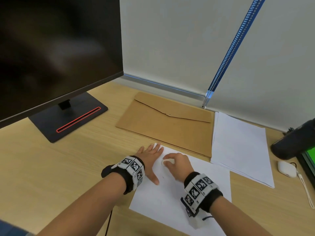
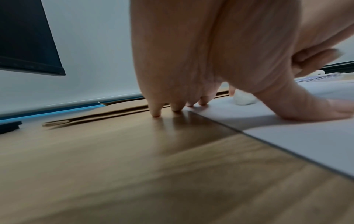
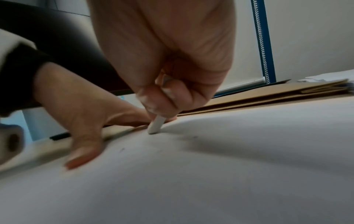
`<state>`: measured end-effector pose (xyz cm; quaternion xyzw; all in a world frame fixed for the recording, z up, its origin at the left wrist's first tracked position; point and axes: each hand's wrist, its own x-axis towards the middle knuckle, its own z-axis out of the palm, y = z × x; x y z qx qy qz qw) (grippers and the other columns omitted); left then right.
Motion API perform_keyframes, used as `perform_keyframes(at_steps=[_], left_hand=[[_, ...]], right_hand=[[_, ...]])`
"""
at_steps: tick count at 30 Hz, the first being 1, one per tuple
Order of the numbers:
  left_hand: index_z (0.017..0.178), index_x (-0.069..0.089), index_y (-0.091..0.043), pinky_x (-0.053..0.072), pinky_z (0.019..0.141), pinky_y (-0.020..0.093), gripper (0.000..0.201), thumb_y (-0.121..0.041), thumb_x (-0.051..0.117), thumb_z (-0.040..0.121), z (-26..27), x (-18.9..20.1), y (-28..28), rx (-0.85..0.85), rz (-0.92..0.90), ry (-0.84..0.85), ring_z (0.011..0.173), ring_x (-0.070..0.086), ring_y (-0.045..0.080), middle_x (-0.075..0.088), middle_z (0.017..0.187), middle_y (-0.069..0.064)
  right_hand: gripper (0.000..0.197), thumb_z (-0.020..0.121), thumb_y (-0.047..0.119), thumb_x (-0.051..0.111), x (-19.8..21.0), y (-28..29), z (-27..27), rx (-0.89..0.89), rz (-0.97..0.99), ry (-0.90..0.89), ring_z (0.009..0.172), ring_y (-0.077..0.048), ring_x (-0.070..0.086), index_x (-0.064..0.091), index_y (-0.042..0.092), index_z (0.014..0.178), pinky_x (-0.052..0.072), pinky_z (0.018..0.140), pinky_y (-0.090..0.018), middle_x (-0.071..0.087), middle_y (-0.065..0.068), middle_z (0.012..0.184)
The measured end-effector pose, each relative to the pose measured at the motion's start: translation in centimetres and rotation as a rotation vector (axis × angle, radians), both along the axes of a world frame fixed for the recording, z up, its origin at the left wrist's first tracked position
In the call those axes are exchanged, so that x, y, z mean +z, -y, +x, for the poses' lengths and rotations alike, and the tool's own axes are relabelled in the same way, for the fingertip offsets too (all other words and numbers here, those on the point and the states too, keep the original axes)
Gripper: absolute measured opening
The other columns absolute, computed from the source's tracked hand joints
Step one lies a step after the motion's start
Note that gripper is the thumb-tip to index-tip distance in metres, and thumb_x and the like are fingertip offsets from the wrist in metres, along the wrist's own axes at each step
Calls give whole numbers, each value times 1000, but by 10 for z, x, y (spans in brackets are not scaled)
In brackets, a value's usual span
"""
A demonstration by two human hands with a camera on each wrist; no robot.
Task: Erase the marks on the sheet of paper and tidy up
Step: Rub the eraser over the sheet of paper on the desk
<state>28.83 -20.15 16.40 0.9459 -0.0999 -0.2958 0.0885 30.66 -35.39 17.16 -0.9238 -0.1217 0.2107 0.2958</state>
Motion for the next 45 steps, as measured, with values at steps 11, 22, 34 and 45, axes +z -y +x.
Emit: perform_keyframes(at_steps=[11, 22, 34, 45], left_hand=[[148, -21, -19, -8, 115, 47, 130, -55, 76, 68, 2, -1, 2, -4, 35, -17, 143, -22, 18, -27, 155, 0], [147, -22, -19, -9, 115, 48, 129, -55, 74, 70, 1, 1, 1, -14, 42, -25, 143, -22, 19, -28, 155, 1], [148, -22, -18, -8, 115, 48, 130, -56, 74, 70, 2, 2, 2, -14, 54, -32, 143, -22, 19, -27, 155, 1], [148, -22, -17, -8, 114, 49, 128, -56, 73, 71, 1, 4, 2, -23, 53, -38, 143, -22, 20, -28, 155, 2]], right_hand=[[23, 89, 23, 56, 1, -2, 4, 20, -65, -1, 111, -22, 56, 65, 20, 110, 43, 91, -28, 63, -5, 119], [29, 95, 26, 46, 11, -4, 6, 100, -195, 120, 111, -26, 57, 57, 26, 122, 47, 90, -34, 62, -6, 120], [25, 95, 27, 42, 12, 2, 3, 93, -196, 89, 102, -26, 59, 64, 25, 107, 49, 85, -34, 66, -6, 108], [29, 93, 27, 47, 7, 1, 15, 55, -145, 92, 112, -24, 57, 62, 19, 117, 46, 94, -32, 63, -6, 122]])
